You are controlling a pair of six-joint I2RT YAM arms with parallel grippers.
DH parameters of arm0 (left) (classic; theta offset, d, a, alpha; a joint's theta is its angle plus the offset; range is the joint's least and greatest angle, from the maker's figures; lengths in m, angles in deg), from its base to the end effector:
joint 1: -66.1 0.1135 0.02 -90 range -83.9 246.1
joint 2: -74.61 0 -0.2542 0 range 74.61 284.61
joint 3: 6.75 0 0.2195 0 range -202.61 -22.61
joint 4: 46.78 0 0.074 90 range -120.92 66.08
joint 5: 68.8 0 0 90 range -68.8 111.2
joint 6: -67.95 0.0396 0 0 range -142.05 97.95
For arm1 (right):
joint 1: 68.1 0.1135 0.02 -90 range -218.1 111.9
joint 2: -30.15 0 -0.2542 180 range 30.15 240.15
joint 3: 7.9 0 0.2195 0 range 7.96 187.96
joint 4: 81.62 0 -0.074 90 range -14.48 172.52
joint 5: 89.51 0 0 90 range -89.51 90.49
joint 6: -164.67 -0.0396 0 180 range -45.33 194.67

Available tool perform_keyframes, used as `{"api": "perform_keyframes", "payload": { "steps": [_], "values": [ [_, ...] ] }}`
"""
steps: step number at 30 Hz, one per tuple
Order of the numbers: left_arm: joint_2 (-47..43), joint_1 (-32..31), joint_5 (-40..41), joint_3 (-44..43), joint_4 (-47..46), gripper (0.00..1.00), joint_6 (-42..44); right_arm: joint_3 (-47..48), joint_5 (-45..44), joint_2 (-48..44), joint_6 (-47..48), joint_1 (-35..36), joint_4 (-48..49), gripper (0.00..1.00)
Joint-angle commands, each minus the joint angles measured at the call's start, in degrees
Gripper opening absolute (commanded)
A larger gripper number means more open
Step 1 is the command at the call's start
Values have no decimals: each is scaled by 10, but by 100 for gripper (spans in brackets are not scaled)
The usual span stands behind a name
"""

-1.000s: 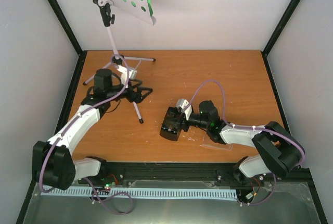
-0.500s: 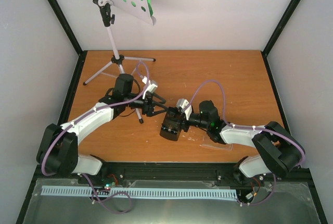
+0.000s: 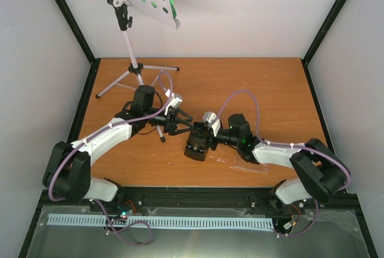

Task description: Pack up the instrument practice props

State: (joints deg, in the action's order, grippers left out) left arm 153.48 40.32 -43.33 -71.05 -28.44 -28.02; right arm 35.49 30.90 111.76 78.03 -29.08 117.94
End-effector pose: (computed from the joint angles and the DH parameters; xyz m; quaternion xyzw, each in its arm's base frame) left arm 0.2184 -0.1452 0.2582 0.3791 0.6878 -0.5616 0.2604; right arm 0.1877 0.1779 0.1946 -0.4260 0.6757 0.3751 0.4704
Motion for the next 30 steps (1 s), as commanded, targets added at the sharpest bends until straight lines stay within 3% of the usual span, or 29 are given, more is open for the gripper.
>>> {"api": "perform_keyframes", "payload": {
  "steps": [1,6,8,12,18,22,27,30],
  "values": [
    [6,-4,-19,-6,-19,71,6,18,-8,8,-9,-5,-8,68],
    [-3,-4,10,-9,-9,74,16,20,-6,2,-10,-5,-14,78],
    [-15,-4,44,-10,-2,82,24,19,-2,-9,-9,-5,-24,89],
    [-56,-4,134,-2,1,95,35,13,-9,-63,-17,-6,-53,99],
    [-146,-5,227,41,-48,99,-45,-17,-60,-212,-44,-7,-125,100],
    [-212,-33,292,122,-116,99,-115,-34,-167,-341,-99,-9,-208,100],
    [-230,-107,385,186,-134,99,-116,-20,-297,-418,-149,-10,-336,100],
    [-216,-145,437,195,-132,99,-78,-28,-328,-440,-171,-10,-355,100]
  ]
}}
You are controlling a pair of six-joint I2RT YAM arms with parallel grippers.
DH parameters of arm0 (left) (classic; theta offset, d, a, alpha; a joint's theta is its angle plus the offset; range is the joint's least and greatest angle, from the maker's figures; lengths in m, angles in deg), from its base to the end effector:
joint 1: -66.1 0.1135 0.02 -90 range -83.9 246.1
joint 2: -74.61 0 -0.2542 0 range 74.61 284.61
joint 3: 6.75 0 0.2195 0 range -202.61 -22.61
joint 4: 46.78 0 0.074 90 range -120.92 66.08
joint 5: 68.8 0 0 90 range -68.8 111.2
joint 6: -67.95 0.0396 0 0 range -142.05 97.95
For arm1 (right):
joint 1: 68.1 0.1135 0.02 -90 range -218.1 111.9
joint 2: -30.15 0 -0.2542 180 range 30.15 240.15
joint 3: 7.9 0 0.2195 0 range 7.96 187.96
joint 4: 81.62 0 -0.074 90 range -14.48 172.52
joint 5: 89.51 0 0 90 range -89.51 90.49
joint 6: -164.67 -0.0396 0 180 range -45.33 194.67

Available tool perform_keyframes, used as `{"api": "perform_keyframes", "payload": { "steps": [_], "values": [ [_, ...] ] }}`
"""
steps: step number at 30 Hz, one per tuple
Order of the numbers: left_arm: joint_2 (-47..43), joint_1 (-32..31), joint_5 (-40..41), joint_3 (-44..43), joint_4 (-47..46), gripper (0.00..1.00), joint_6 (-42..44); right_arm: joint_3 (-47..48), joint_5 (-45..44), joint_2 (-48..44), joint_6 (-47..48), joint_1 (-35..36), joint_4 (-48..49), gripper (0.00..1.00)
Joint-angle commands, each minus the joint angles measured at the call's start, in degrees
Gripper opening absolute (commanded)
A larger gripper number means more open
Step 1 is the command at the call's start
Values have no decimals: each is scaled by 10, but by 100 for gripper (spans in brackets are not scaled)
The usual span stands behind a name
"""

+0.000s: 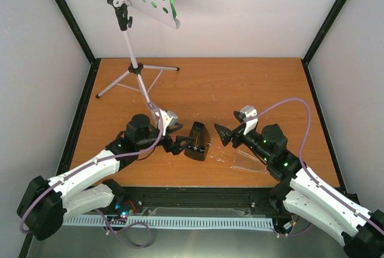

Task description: Pack up the instrument practice props

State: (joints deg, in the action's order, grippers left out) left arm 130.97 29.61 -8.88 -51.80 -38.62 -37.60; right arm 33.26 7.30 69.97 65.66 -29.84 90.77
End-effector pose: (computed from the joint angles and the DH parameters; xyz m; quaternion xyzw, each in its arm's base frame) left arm 0.1462 -0.1328 0.2460 0.2906 0.7482 -0.4350 0.4081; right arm 0.1202 0.1008 0.2690 -0.2261 0.7093 0.3076 0.5926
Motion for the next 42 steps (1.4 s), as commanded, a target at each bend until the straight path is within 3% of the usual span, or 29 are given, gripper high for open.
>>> {"api": "perform_keyframes", "payload": {
  "steps": [1,18,42],
  "values": [
    [17,-46,108,2,-27,99,30,-13,-96,-28,-54,-2,-80,100],
    [114,-87,156,-49,-42,95,98,-33,-158,-46,-123,-2,-77,100],
    [134,-93,138,-61,-40,48,80,-47,-182,-63,-132,-2,-83,100]
  ]
}}
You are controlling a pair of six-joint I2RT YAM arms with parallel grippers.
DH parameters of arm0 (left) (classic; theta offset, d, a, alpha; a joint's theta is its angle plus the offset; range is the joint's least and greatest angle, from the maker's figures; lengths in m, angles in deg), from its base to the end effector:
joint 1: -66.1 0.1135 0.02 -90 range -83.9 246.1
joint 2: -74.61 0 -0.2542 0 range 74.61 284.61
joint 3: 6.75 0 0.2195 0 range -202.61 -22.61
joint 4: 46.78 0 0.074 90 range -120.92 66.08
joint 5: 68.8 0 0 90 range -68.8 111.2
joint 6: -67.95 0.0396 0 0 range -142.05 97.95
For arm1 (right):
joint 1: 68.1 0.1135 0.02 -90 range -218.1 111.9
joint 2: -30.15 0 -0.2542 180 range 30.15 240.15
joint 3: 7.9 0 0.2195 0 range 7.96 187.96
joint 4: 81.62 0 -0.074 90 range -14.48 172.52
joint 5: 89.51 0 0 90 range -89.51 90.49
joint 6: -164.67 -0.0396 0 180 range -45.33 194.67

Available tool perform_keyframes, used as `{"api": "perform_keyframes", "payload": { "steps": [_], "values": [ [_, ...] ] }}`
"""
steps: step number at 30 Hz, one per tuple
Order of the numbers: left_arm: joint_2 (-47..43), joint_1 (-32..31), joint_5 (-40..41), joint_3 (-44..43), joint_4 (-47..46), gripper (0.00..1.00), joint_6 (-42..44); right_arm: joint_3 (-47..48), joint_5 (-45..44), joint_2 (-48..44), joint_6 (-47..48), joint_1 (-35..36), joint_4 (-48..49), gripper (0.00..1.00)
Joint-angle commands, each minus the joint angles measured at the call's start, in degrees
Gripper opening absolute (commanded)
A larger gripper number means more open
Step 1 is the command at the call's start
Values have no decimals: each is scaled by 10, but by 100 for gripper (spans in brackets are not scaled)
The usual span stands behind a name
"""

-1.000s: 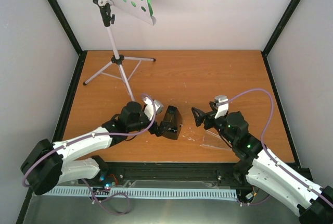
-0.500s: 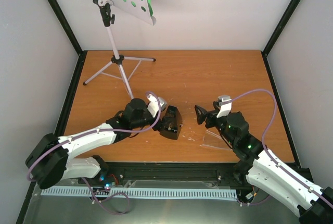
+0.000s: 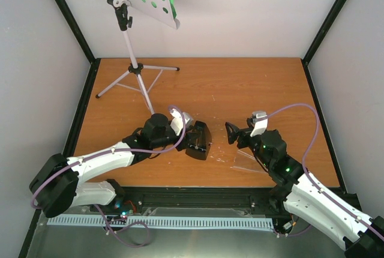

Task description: Pack up the instrument practice props

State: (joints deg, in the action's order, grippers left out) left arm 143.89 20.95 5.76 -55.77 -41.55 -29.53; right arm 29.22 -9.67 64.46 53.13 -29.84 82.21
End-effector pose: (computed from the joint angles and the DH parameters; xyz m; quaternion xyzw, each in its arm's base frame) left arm 0.1598 -0.1756 0.2270 0.3384 0.7700 -0.3363 0.4237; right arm 0.1136 0.0807 0.2414 -0.0593 0.7812 0.2477 0.5700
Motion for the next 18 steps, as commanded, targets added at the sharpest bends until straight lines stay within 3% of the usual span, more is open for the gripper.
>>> {"api": "perform_keyframes", "payload": {
  "steps": [1,4,11,15,18],
  "values": [
    [5,-7,-10,-22,-10,47,-1,-7,-13,-8,-7,-2,3,100],
    [4,-6,-14,-22,-11,52,-4,-6,-13,-7,-8,-2,2,100],
    [-24,-4,-47,47,-58,97,-103,3,-5,-5,-46,-2,-48,100],
    [-12,0,-69,102,-86,99,-158,-3,41,28,-100,-2,-75,99],
    [-3,0,-73,123,-109,100,-184,-11,94,72,-126,-2,-58,91]
  ]
}}
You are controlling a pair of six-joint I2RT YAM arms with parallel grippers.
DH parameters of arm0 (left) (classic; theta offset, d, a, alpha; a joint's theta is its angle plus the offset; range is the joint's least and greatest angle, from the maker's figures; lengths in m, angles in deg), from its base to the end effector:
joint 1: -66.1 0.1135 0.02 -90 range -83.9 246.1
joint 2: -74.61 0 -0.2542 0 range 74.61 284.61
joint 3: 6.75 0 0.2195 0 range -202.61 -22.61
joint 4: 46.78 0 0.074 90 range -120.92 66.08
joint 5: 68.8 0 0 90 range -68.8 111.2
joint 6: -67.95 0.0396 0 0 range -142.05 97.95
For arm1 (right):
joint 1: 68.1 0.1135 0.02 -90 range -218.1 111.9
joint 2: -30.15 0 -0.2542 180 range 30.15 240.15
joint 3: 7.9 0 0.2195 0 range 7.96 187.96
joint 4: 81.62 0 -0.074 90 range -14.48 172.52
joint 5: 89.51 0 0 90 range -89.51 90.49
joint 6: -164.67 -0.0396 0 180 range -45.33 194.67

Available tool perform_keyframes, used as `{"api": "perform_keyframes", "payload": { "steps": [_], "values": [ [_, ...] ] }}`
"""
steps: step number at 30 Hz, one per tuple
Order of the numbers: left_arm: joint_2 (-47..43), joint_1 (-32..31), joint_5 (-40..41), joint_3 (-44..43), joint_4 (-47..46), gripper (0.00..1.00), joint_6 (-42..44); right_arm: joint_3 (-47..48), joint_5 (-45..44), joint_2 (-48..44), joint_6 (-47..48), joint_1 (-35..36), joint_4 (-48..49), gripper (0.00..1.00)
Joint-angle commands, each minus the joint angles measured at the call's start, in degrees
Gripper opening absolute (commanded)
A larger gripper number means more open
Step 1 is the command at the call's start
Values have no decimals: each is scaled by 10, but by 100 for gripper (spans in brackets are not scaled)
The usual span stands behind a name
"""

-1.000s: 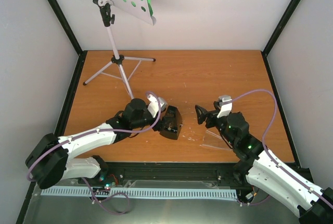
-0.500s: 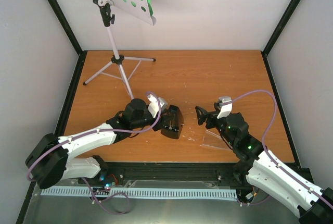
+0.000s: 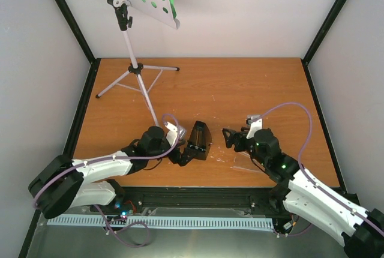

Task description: Pack up the instrument practice props

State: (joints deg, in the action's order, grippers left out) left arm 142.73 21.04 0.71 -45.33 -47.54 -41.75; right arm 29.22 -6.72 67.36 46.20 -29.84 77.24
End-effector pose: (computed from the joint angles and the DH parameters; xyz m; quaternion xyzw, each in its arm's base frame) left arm 0.1411 -0.1610 0.1877 0.2743 0.8064 -0.3976 0.3412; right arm 0.1151 0.0844 0.2259 -0.0349 0.8237 0.2666 0.4993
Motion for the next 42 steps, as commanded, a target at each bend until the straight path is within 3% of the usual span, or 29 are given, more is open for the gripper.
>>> {"api": "perform_keyframes", "payload": {
  "steps": [1,12,20,26,30,36,37,42],
  "values": [
    [11,-1,-19,21,-52,99,-64,-13,78,60,-62,-2,4,90],
    [93,-2,-59,-33,-30,97,-9,56,144,278,-59,-1,84,78],
    [76,-2,-73,-26,-42,97,-15,121,97,360,-39,-1,86,78],
    [-39,-7,19,-7,-8,97,-18,135,18,302,-32,-33,-15,94],
    [-88,-55,27,-72,54,95,47,129,6,219,-13,-110,-97,99],
    [64,-159,25,-214,112,80,125,130,32,112,27,-256,-172,100],
    [136,-183,10,-270,107,74,147,147,21,104,29,-284,-212,100],
    [274,-189,-40,-347,96,68,180,158,-80,43,-2,-291,-262,100]
  ]
}}
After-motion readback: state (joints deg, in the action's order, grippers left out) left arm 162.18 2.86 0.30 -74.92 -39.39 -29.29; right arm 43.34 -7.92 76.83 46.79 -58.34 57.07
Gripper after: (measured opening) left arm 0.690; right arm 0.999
